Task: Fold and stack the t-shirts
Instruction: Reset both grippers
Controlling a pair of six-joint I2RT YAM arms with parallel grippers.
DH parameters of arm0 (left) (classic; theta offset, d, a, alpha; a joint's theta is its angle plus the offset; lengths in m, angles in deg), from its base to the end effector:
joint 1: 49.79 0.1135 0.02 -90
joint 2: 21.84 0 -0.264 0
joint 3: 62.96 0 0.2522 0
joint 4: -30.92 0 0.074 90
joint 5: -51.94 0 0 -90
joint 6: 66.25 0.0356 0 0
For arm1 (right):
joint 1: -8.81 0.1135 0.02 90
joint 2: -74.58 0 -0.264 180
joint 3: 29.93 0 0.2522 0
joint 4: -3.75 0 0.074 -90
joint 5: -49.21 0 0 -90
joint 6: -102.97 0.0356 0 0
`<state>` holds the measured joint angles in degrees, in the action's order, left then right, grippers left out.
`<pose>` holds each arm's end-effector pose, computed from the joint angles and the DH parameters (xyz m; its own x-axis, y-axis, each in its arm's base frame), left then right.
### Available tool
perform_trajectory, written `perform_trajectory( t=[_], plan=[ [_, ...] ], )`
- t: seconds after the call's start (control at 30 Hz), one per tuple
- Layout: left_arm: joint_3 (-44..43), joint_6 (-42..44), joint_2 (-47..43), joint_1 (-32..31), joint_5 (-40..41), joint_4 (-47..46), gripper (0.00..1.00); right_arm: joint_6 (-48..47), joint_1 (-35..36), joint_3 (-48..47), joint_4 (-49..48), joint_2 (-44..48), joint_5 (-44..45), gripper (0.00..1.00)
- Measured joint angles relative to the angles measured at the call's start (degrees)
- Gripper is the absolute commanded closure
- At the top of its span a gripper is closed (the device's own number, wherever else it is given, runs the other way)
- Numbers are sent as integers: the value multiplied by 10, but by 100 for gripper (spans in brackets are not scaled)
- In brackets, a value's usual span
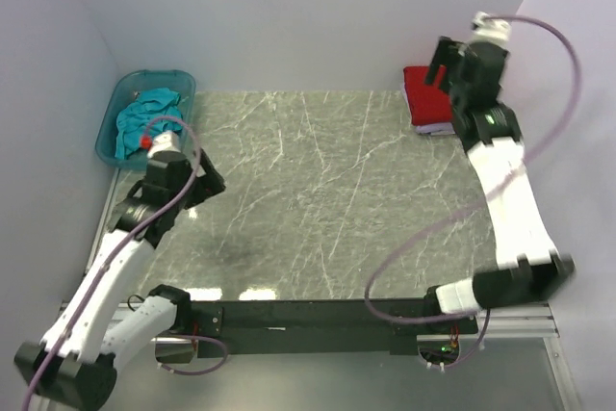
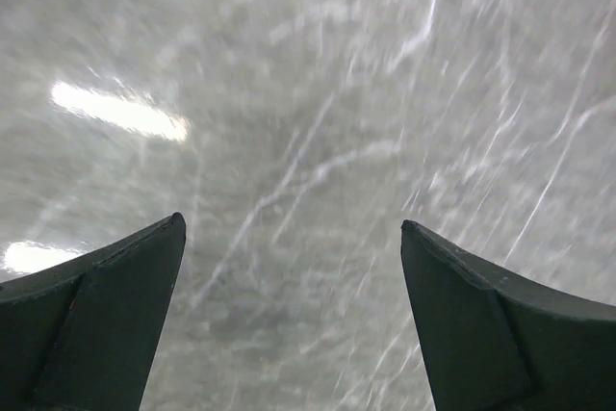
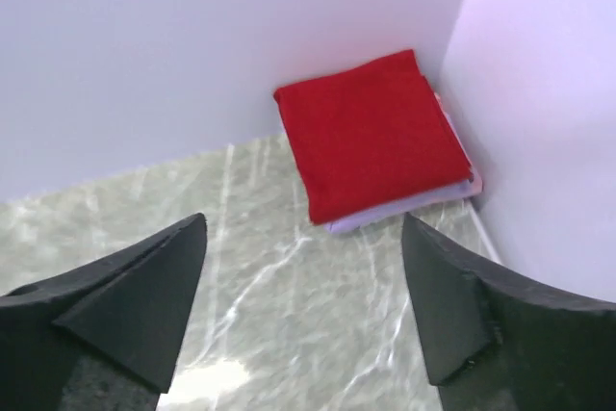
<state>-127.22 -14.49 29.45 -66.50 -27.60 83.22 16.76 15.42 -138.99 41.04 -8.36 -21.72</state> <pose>0.1790 -0.0470 0.3070 -0.5685 -0.4648 -0.6788 -0.2593 0.8843 -0.3884 0.3188 0.0252 0.4657 -0.1782 0.0422 -0.9831 0.2219 0.9751 0.0017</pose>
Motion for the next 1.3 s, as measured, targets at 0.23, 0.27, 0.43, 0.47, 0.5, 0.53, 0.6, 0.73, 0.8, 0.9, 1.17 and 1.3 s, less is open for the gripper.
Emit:
perform_trajectory(
  t=[0.23, 0.27, 0.43, 0.47, 0.5, 0.53, 0.6, 0.73, 0.8, 0.9, 1.17, 1.3],
  plan=[
    [-74, -9, -111, 0, 128, 58, 1, 74, 0, 147, 43, 269, 12, 7],
    [-80, -13, -126, 0, 146, 63, 1, 77, 0, 175, 44, 307, 14, 7],
    [-82, -25, -219, 0, 222, 77, 1, 91, 2, 324, 29, 506, 30, 6],
    [-77, -31, -238, 0, 235, 75, 1, 95, 2, 359, 20, 546, 31, 6],
    [-66, -36, -265, 0, 249, 75, 1, 98, 3, 394, 14, 584, 26, 6],
    [-55, -40, -289, 0, 259, 72, 1, 101, 3, 425, 12, 617, 23, 6],
    [-26, -44, -336, 0, 273, 69, 0, 103, 3, 475, 2, 667, 12, 6],
    [27, -45, -416, 0, 287, 52, 0, 105, 3, 558, -11, 741, -1, 6],
    [46, -45, -443, 0, 291, 41, 1, 105, 3, 579, -13, 762, -3, 6],
    [69, -45, -470, 0, 300, 27, 0, 105, 3, 590, -20, 774, -3, 6],
    [127, -27, -493, 0, 317, -9, 1, 103, 3, 602, -34, 780, -5, 5],
    [143, -16, -497, 0, 319, -32, 1, 100, 3, 608, -38, 784, -6, 6]
  ],
)
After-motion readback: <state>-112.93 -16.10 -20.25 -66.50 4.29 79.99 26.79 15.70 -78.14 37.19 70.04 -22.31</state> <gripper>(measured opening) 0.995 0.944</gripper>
